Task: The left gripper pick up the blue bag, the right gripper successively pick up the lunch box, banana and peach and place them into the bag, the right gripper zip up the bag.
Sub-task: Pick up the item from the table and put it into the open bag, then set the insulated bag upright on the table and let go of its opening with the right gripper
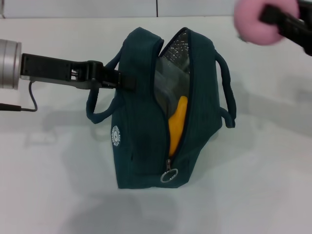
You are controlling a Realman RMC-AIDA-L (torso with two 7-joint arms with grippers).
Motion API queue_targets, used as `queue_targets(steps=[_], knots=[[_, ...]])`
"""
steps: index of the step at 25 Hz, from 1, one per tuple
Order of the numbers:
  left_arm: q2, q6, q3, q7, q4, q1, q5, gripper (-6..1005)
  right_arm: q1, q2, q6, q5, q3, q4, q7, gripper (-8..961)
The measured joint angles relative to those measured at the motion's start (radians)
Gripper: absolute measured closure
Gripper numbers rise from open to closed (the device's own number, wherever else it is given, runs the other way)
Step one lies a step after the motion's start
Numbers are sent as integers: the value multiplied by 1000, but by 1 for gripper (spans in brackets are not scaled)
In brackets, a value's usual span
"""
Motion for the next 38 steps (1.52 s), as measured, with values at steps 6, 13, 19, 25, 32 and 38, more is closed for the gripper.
queue_targets(steps=[6, 13, 19, 25, 32, 38], knots=[[-3, 1, 0, 0, 0, -2, -17, 945, 103, 9, 77, 59, -161, 50, -12, 756], [-2, 1, 0, 3, 0, 0, -27, 945, 150, 10, 244, 71, -365, 91, -12, 827], [-3, 1, -2, 6, 0, 8, -27, 945, 150, 9, 276, 71, -451, 92, -3, 825], [0, -2, -4, 8, 0, 10, -24, 945, 142, 2, 272, 68, -466, 87, 31, 779], [0, -4, -5, 11, -2, 11, -19, 944, 126, -2, 271, 62, -466, 83, 50, 479], [2, -6, -5, 19, -24, 11, -20, 944, 115, -7, 246, 57, -461, 75, 60, 321]])
